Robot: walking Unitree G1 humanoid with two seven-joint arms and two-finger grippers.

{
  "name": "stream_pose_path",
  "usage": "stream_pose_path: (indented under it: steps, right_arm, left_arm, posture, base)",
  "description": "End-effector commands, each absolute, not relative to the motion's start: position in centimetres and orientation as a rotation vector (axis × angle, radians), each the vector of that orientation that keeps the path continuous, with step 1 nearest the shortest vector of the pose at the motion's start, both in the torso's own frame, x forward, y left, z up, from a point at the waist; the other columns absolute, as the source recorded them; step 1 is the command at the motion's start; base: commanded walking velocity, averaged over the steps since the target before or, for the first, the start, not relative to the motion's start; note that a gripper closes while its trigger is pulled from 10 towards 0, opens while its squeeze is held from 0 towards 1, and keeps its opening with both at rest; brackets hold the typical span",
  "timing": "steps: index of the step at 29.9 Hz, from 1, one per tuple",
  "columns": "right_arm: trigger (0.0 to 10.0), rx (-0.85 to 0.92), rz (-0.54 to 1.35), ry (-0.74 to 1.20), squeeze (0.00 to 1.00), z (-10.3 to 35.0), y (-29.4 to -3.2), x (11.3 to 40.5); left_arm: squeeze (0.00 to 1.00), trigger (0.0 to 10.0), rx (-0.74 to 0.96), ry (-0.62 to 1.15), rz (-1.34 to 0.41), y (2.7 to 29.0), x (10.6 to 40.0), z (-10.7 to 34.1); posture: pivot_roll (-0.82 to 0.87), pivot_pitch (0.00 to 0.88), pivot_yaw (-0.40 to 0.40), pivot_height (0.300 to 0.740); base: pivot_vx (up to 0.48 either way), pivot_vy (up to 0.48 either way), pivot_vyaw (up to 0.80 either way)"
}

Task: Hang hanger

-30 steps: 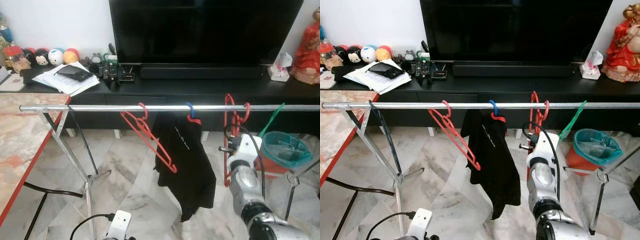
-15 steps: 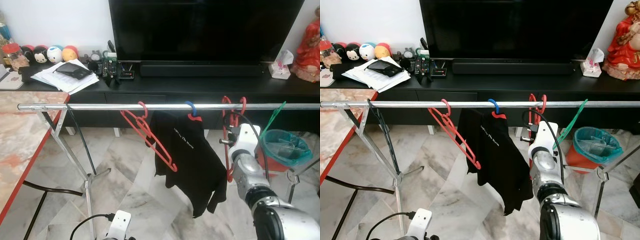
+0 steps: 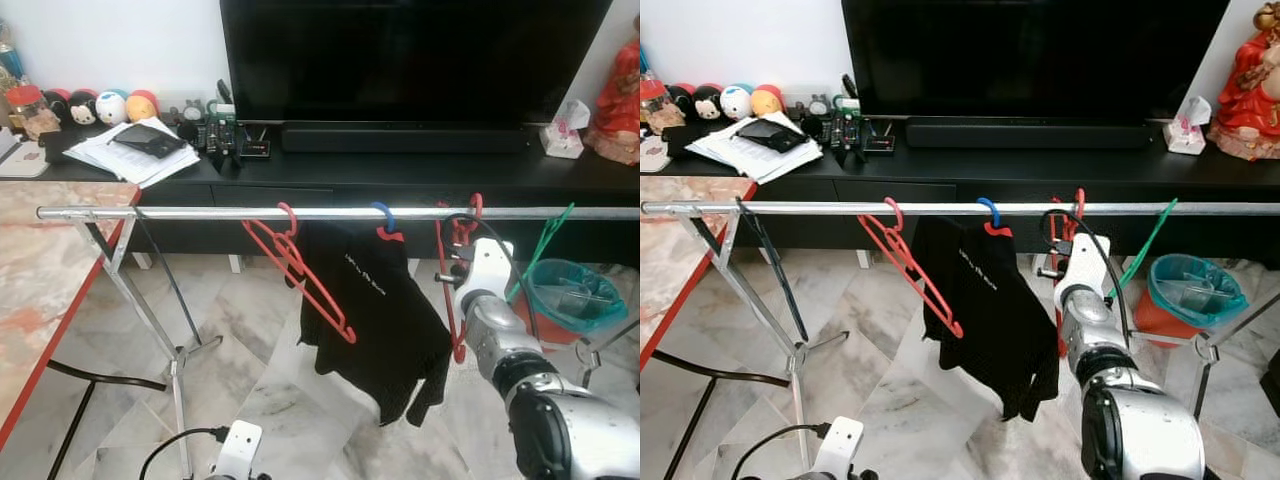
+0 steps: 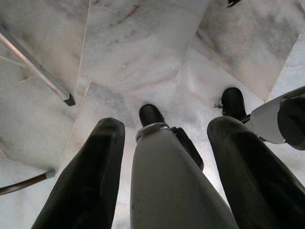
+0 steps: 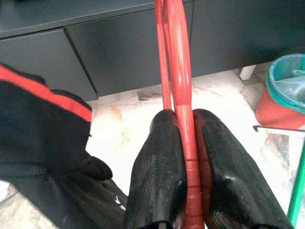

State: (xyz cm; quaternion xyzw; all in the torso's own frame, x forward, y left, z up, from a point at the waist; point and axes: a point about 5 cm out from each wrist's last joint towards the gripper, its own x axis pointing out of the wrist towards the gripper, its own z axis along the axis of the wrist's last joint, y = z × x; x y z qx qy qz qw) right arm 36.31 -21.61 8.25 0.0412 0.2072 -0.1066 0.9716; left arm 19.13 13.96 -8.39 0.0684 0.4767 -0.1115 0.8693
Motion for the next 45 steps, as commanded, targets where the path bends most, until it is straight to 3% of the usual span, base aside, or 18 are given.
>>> stream_pose_path:
  steps: [1, 23, 24, 25, 45]
  right_arm:
    - [10.0, 0.088, -0.228, 0.422, 0.0, 8.9, -21.9, 36.7]
    - [10.0, 0.109, -0.224, 0.493, 0.0, 6.8, -21.4, 35.5]
    - [10.0, 0.114, -0.218, 0.493, 0.6, 6.7, -21.3, 35.4]
    - [10.0, 0.12, -0.213, 0.485, 1.0, 6.7, -21.3, 35.4]
    - [10.0, 0.093, -0.2, 0.309, 1.0, 8.1, -20.9, 36.0]
  left_arm:
    - [0.0, 10.0, 0.152, 1.01, -0.243, 14.0, 19.0, -8.5]
    - [0.0, 10.0, 0.152, 1.013, -0.252, 13.9, 19.0, -8.5]
    - [0.0, 10.0, 0.153, 1.013, -0.252, 13.9, 19.0, -8.5]
    - [0.0, 10.0, 0.152, 1.013, -0.252, 13.9, 19.0, -8.5]
    - [0.0, 10.0, 0.154, 1.014, -0.258, 13.9, 19.0, -8.5]
  posture:
    - [0.01, 0.0, -0.01, 0.74]
    - [0.01, 0.0, -0.008, 0.74]
    - [0.01, 0.0, -0.008, 0.74]
    - [0.01, 0.0, -0.008, 0.74]
    - [0.0, 0.0, -0.006, 0.74]
  base:
    - [0.0, 0.0, 0.0]
    - [0.0, 0.0, 0.0]
    - [0.0, 0.0, 0.0]
    - [0.0, 0.0, 0.0]
    - [0.0, 0.0, 0.0]
